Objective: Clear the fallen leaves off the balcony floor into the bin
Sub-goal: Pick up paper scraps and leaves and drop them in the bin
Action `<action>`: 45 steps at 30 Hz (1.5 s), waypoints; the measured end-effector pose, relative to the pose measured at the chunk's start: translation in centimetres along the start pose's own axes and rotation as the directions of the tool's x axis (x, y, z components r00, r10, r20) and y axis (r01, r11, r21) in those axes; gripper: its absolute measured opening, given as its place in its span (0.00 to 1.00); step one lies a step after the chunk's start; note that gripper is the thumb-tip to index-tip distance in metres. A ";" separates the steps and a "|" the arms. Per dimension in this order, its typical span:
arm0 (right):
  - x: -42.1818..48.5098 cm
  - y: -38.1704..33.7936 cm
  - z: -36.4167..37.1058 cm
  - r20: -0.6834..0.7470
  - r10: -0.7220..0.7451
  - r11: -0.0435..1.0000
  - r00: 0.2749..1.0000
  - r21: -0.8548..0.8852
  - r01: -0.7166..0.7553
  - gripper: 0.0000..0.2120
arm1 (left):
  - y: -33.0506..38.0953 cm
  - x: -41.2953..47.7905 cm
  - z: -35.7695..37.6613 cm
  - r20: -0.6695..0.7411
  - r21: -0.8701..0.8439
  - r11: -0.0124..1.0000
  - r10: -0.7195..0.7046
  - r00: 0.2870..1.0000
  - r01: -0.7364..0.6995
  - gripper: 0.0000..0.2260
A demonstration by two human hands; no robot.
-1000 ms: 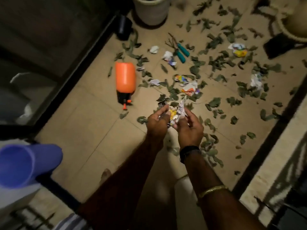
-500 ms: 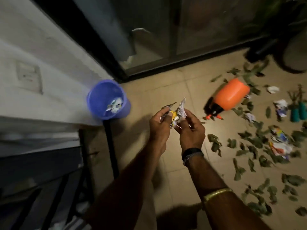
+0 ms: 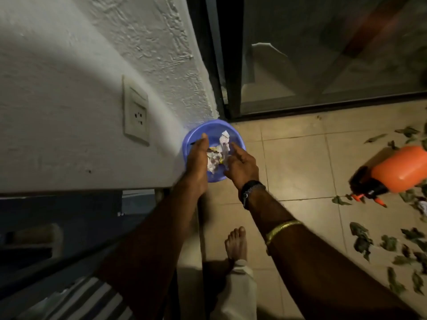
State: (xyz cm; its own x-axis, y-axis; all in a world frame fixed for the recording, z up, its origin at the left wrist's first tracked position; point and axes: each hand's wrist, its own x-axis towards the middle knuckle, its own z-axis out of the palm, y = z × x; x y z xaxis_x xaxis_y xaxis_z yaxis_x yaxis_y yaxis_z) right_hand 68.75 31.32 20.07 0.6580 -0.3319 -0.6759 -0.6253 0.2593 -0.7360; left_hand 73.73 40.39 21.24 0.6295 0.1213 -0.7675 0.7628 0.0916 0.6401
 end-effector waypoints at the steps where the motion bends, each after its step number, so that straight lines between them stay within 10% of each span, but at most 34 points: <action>1: 0.7 -0.1 0.5 -0.010 0.013 1.000 1.000 -0.012 -0.013 0.20 | 0.7 0.7 -0.6 -0.010 -0.008 1.000 0.008 1.000 -0.008 0.21; 6: 0.0 0.3 0.1 -0.088 0.005 0.996 0.996 0.088 0.003 0.16 | 1.5 1.2 -0.9 -0.107 0.033 0.997 0.075 0.991 -0.071 0.13; 16: -9.4 -2.2 -15.0 -0.392 0.038 0.911 0.919 0.391 0.129 0.09 | -1.7 -13.9 11.4 0.283 0.218 0.945 0.177 0.943 -0.242 0.06; 45: -22.4 11.2 -74.7 -0.734 0.475 0.715 0.486 0.644 0.273 0.07 | -38.2 -43.7 55.8 0.570 0.627 0.758 -0.289 0.769 -0.180 0.06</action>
State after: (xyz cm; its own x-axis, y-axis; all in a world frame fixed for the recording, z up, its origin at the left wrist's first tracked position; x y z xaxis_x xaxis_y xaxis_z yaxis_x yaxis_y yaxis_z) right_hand 15.69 -26.07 29.73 -0.2844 -0.7037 -0.6511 0.0023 0.6786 -0.7345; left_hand 25.29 -23.59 28.37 0.3483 -0.4964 -0.7952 0.5580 -0.5718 0.6014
